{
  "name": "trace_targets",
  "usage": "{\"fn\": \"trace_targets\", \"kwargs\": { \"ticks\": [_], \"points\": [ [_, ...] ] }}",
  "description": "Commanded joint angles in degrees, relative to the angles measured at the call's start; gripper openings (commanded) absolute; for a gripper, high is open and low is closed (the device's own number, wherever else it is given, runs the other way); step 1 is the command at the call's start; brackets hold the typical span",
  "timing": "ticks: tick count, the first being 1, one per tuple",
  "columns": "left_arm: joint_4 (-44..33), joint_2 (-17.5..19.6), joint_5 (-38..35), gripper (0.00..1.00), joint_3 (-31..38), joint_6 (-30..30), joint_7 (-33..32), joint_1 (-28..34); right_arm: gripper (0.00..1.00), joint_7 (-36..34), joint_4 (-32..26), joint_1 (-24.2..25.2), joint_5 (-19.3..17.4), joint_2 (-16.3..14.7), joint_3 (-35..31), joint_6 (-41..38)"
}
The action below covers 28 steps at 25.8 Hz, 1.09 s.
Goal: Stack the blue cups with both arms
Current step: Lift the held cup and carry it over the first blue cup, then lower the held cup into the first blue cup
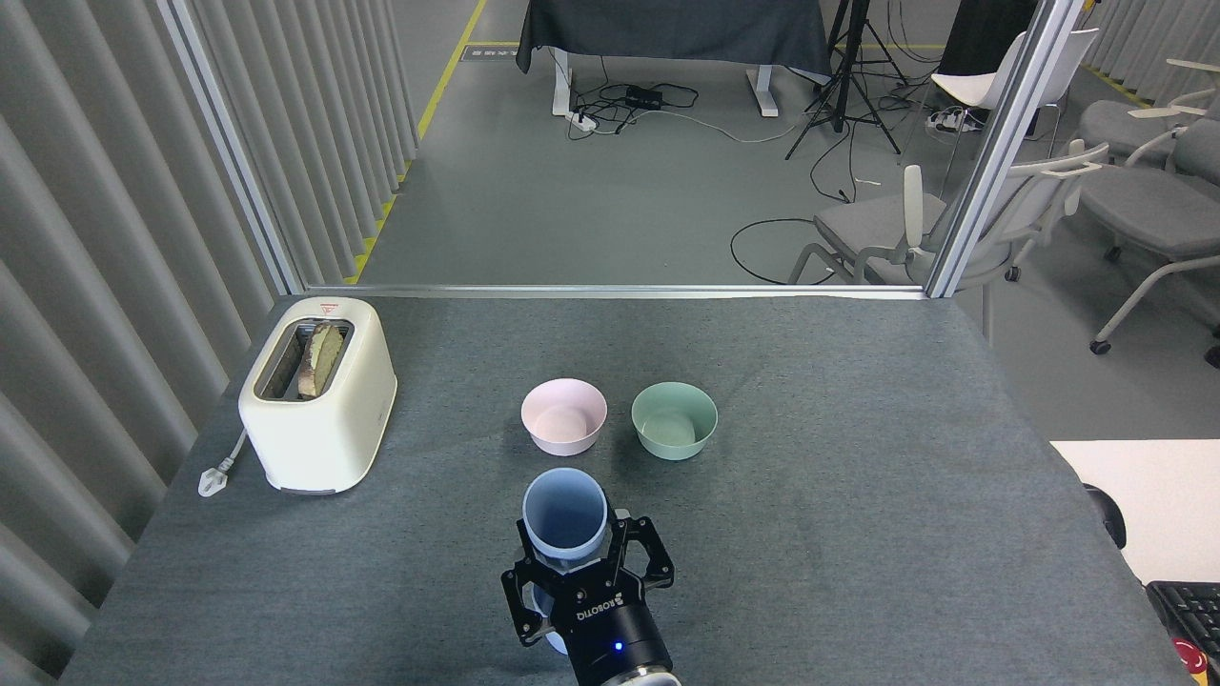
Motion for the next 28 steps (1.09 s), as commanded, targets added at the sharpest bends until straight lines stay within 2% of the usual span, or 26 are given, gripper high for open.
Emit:
{"fn": "trace_targets", "kwargs": {
  "ticks": [1, 10, 14, 22, 24, 26, 28],
  "points": [
    [-0.03, 0.01, 0.0, 1.0, 0.05, -0.02, 0.0, 0.0, 0.64, 0.27, 0.07, 0.97, -0.14, -0.19, 0.1, -0.04],
    [-0.03, 0.01, -0.09, 1.0, 0.05, -0.11, 0.0, 0.0, 0.65, 0.18, 0.59, 2.2, -0.93, -0.19, -0.43, -0.3],
    [-0.12, 0.01, -0.09, 1.0, 0.23, -0.11, 0.0, 0.0, 0.65, -0.26, 3.49, 2.2, -1.02, -0.19, -0.52, -0.74],
    [-0.03, -0.08, -0.09, 1.0, 0.4, -0.2, 0.0, -0.08, 0.74, -3.95, 7.1, 1.85, -3.66, -0.19, -0.6, -2.5],
    [-0.12, 0.01, -0.09, 1.0, 0.49, -0.11, 0.0, -0.08, 0.81, -4.21, 7.01, 1.85, -4.8, -0.19, -0.69, -2.41],
    [-0.12, 0.01, -0.09, 1.0, 0.58, -0.11, 0.0, 0.0, 0.95, -4.3, 6.92, 1.76, -5.85, -0.19, -0.78, -2.23],
    [-0.03, 0.1, -0.09, 1.0, 0.66, -0.11, 0.08, 0.18, 0.99, -4.56, 6.31, 1.93, -6.12, -0.27, -0.69, -2.23]
  ]
}}
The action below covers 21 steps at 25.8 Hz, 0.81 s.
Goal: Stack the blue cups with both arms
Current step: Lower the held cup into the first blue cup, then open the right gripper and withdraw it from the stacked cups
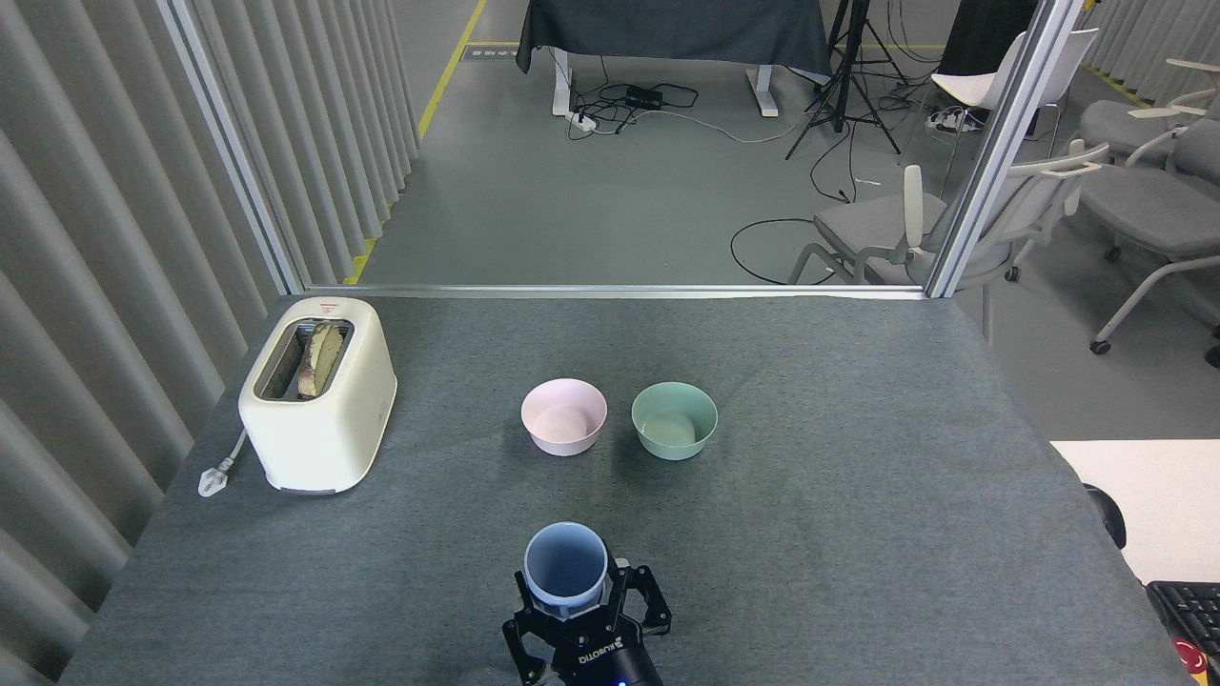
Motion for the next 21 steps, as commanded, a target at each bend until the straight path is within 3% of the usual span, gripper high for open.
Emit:
{"fn": "trace_targets", "kwargs": {
  "ticks": [1, 4, 9, 13, 15, 18, 21],
  "points": [
    [-0.02, 0.07, 0.0, 1.0, 0.12, 0.09, 0.08, 0.29, 1.0, -1.01, -0.62, 0.08, -0.88, -0.07, 0.01, 0.17],
    [0.07, 0.07, 0.0, 1.0, 0.12, 0.09, 0.08, 0.29, 1.0, -3.91, -2.64, 0.08, -0.88, 0.02, 0.01, 0.08],
    [0.07, 0.07, 0.0, 1.0, 0.12, 0.17, 0.08, 0.29, 1.0, -5.32, -13.27, -1.33, -0.97, 0.02, -0.6, 0.26],
    [-0.1, 0.07, 0.0, 1.0, 0.04, -0.09, 0.08, 0.2, 1.0, -5.14, -14.15, -0.27, -1.41, -3.41, -11.76, -0.71],
    [-0.1, 0.07, 0.0, 1.0, 0.12, -0.26, 0.08, -0.15, 1.0, -5.67, -13.89, 3.33, -3.43, -7.01, -16.07, -2.82],
    [-0.02, 0.16, 0.0, 1.0, 0.12, -0.53, 0.08, -0.68, 1.0, -10.15, -13.8, 12.03, -9.32, -12.02, -20.46, -7.21],
    [0.07, 0.25, 0.0, 1.0, 0.04, -0.53, 0.08, -1.3, 1.0, -15.69, -13.8, 20.12, -13.45, -12.9, -25.12, -8.97]
  ]
}}
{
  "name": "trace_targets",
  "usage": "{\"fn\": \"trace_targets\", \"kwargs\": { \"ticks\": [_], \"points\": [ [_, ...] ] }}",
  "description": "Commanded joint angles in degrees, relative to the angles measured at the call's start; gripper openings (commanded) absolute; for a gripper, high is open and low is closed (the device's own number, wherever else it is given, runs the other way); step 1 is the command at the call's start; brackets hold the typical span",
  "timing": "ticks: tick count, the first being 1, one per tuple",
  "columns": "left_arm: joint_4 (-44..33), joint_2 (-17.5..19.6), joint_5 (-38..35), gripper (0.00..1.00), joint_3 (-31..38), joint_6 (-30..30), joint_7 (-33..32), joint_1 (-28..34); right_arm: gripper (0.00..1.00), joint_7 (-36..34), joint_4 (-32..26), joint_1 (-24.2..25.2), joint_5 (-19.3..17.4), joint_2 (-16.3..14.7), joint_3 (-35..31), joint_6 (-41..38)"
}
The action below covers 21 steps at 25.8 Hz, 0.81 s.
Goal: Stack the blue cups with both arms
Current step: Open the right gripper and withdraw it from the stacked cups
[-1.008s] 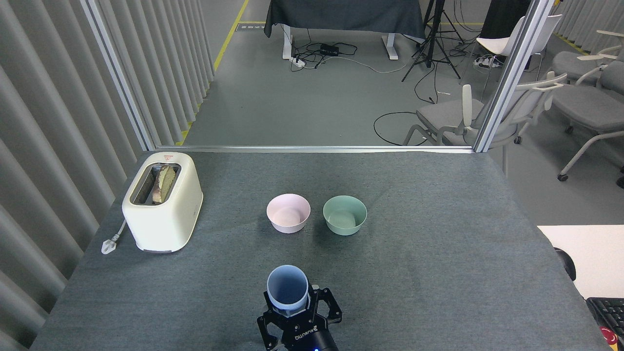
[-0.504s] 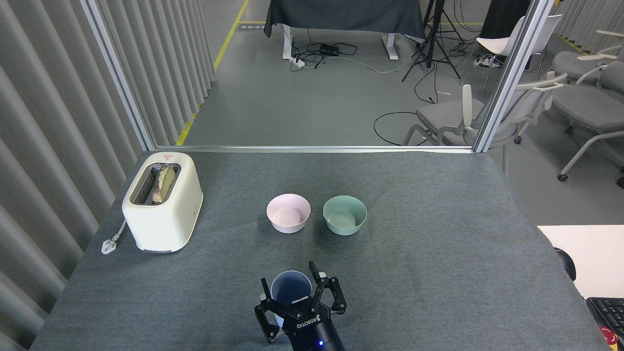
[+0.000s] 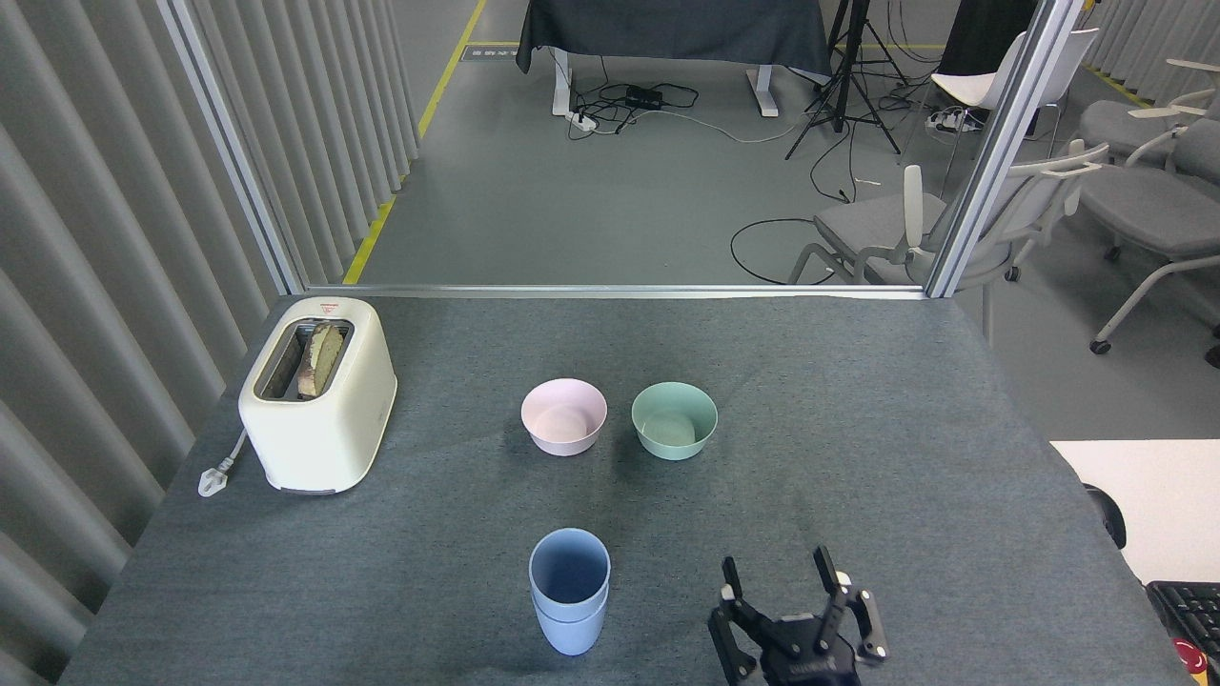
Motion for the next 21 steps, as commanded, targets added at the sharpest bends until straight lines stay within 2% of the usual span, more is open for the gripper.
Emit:
{"fn": "trace_targets", "kwargs": {
  "ticks": [1, 5, 7, 9, 21],
  "points": [
    [0.18, 0.06, 0.0, 1.0, -0.04, -0.04, -0.01, -0.47, 1.0, -5.14, -0.01, 9.41, -4.27, -1.54, -6.23, -2.25],
    [1.06, 0.06, 0.0, 1.0, -0.03, -0.04, -0.01, -0.73, 1.0, -5.93, 0.43, 15.3, -4.27, -1.37, -8.16, -3.13],
    [1.59, 0.06, -0.09, 1.0, 0.05, 0.31, -0.01, -1.44, 1.0, -8.48, 0.43, 16.71, -4.27, -1.28, -8.25, -4.62],
    [1.94, 0.06, -0.09, 1.0, 0.14, 0.66, -0.01, -1.79, 1.0, -10.41, 0.43, 16.79, -4.27, -1.37, -8.34, -5.41],
    [2.11, 0.23, 0.0, 1.0, 4.53, -0.31, -0.01, -1.44, 1.0, -10.33, 0.17, 16.71, -4.27, -1.28, -7.99, -5.5]
  ]
}}
